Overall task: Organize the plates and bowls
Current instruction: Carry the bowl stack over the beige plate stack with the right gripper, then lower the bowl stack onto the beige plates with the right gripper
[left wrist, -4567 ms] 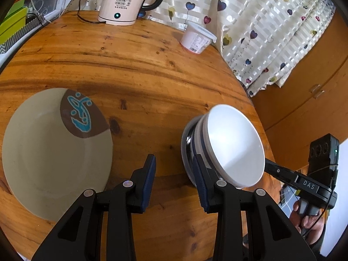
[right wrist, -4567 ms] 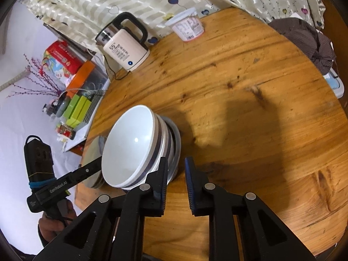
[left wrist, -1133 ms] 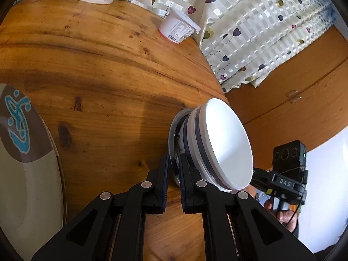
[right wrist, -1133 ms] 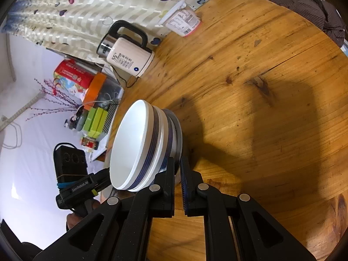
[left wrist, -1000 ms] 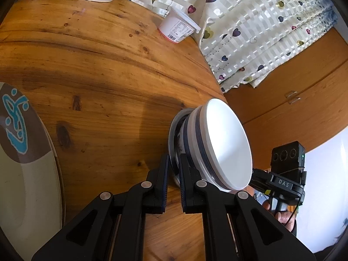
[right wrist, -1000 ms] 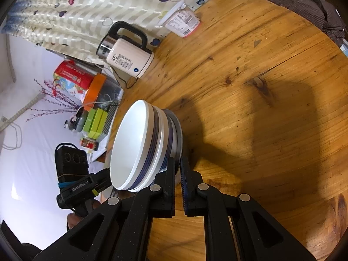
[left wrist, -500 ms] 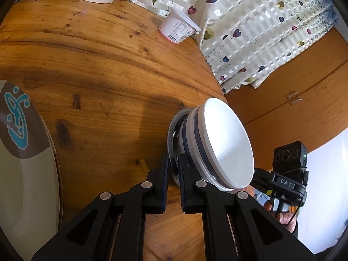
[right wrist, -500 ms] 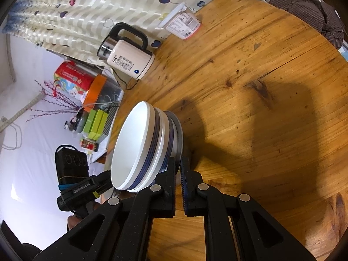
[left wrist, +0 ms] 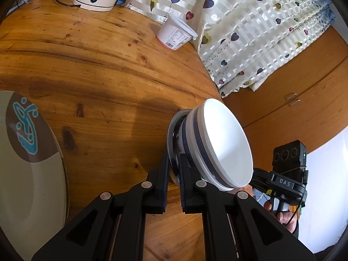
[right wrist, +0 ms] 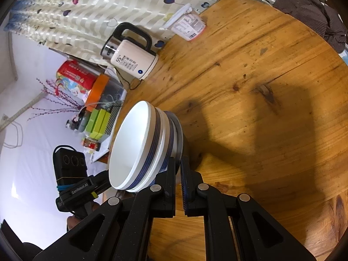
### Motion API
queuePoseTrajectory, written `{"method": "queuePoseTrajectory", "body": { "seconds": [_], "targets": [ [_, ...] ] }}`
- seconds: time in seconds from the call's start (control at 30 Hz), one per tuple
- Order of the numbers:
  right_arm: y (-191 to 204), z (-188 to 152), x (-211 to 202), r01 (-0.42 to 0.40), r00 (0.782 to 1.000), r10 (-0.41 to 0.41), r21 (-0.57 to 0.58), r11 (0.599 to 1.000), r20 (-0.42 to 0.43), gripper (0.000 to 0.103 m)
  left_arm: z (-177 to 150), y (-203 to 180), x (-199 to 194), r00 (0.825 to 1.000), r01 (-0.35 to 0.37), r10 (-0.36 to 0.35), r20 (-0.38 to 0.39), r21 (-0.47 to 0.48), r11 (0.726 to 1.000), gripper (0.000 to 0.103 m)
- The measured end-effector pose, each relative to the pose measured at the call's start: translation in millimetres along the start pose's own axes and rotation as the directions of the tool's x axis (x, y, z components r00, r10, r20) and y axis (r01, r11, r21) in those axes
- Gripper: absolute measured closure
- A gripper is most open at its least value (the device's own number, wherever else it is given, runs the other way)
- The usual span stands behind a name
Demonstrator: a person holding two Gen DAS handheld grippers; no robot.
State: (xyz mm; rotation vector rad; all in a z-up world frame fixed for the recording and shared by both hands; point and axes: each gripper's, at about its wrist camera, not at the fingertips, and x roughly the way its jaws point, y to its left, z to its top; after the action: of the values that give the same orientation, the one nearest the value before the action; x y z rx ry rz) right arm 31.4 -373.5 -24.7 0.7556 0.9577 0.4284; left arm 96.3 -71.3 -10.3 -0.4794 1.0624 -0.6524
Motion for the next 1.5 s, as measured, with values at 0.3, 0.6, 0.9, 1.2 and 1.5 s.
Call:
{"method": "queuePoseTrajectory", "body": {
  "seconds": [0.3, 0.6, 0.9, 1.2, 1.5],
  "targets": [
    [16.4, 5.0, 7.5, -0.011, 1.000, 0.011, -0.028, 1.000, -0.010, 0.095, 0.8, 2.7, -14.9, 1.000, -0.011, 0.011, 0.027, -0.004, 1.000, 0.096],
    [38.1, 8.7, 17.6, -0.034, 0.999, 0.032, -0.066, 0.997, -0.028, 0.095, 2.0, 10.4, -37.4, 0.997, -0.025, 0.027, 0.069, -0.016, 1.000, 0.096],
    [59.9, 10.3, 36.7, -0.057, 0.997, 0.050, -0.101, 0.993, -0.063, 0.095, -0.4, 24.3, -60.7, 0.993, -0.049, 0.053, 0.109, -0.044, 0.998, 0.096],
    [85.6, 8.6, 64.4, -0.082, 0.991, 0.067, -0.138, 0.987, -0.112, 0.095, -5.4, 45.7, -87.3, 0.984, -0.080, 0.092, 0.150, -0.084, 0.993, 0.096],
    [112.1, 6.3, 97.4, -0.112, 0.982, 0.083, -0.172, 0.979, -0.171, 0.095, -12.0, 74.2, -116.0, 0.972, -0.111, 0.136, 0.191, -0.138, 0.984, 0.096]
  ]
}}
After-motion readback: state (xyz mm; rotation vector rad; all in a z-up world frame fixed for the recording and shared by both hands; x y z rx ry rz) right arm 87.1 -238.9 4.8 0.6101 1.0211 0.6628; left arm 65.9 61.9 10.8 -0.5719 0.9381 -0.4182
